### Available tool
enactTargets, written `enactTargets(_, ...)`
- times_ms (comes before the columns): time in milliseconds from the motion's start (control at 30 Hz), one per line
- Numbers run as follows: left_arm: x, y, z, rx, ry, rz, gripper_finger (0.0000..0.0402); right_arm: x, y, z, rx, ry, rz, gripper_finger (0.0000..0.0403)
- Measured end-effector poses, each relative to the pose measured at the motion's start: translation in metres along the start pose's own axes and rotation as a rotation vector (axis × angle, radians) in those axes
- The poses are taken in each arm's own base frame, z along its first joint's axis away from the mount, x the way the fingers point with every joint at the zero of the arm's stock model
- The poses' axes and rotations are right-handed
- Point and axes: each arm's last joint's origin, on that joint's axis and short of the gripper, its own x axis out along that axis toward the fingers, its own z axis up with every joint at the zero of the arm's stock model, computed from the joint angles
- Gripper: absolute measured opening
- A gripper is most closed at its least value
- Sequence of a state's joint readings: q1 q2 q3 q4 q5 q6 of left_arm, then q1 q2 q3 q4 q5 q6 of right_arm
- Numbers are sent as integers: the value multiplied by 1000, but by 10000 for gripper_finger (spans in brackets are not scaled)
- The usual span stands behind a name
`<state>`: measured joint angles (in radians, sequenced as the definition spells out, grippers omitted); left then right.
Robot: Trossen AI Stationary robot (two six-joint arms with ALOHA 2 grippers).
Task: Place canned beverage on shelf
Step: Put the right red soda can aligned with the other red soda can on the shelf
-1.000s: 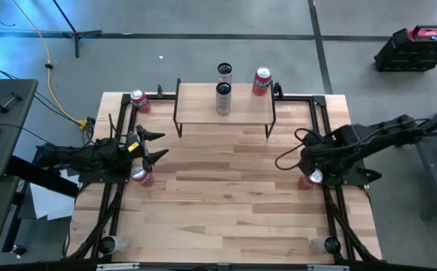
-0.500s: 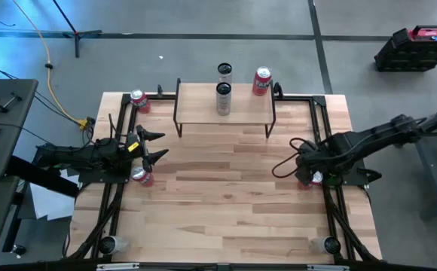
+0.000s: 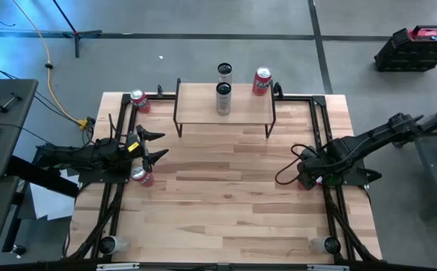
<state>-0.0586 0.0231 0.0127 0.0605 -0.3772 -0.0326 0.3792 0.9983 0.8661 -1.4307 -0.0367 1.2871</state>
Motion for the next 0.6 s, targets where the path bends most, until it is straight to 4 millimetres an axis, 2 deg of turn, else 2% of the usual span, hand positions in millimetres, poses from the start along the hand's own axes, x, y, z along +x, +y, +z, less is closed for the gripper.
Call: enactTargets(600,0,0,0,0,0,0,314,12,16,6,183,22,-77,351)
